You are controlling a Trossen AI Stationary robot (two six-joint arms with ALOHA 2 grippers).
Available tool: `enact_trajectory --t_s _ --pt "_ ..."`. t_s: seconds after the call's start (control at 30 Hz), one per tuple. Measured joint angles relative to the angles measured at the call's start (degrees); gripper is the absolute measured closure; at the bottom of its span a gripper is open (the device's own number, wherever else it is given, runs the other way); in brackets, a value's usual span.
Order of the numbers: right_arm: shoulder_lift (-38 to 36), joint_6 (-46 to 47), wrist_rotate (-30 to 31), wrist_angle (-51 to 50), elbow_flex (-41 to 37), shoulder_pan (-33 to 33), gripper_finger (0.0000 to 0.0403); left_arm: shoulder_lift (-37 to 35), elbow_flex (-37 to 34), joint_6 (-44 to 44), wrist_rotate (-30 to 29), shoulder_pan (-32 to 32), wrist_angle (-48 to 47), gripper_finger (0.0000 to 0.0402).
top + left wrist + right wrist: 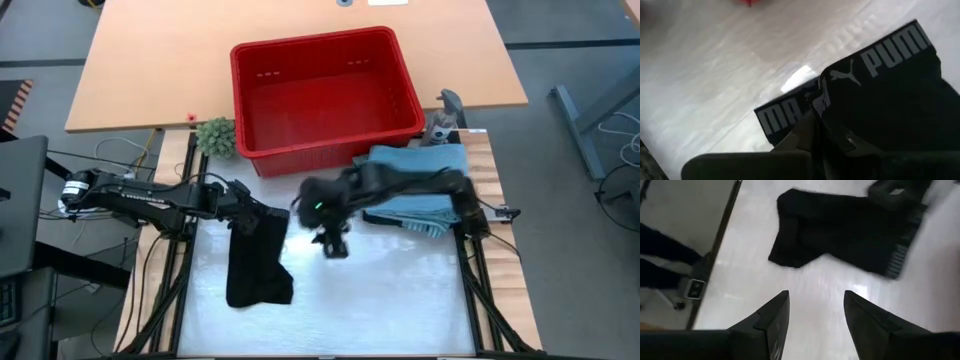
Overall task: Fold Laundry from Bin
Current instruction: Fold the black boxer short
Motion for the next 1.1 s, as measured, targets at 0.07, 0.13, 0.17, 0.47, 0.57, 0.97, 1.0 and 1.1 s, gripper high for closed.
enact_trajectory --t_s 0.07,0.13,0.17,0.47,0.57,0.97,1.0,1.1 --pt "3.9 -1.4 -0.1 4.2 0.0 0.5 0.0192 0.0 0.0 0.0 0.7 0.0 -0.6 0.0401" --pt "8.0 -2.1 -2.5 7.4 0.0 1.0 0.0198 -0.4 0.0 -0.3 0.9 0.0 -1.6 0.0401" --pt "10.0 -2.5 -4.9 9.0 0.0 1.1 0.0203 -0.5 0.0 -0.4 0.8 0.0 -2.1 0.0401" --pt "23.2 -6.0 -12.9 17.2 -0.1 2.5 0.0378 -0.4 0.0 1.0 0.9 0.0 -5.4 0.0401" --pt "25.0 -5.6 -8.1 20.4 -0.1 2.6 0.0384 -0.4 0.0 1.1 0.9 0.0 -5.4 0.0401" --pt "28.1 -2.1 -1.6 26.5 -0.1 3.1 0.0387 -0.4 0.0 1.6 0.9 0.0 -5.4 0.0401" --pt "28.3 -2.3 -1.3 26.9 -0.1 3.4 0.0387 -0.4 0.0 1.6 0.8 0.0 -5.4 0.0401" --pt "28.8 -2.6 -0.6 28.1 0.1 4.1 0.0387 -0.4 0.0 2.0 0.4 0.0 -5.4 0.0401"
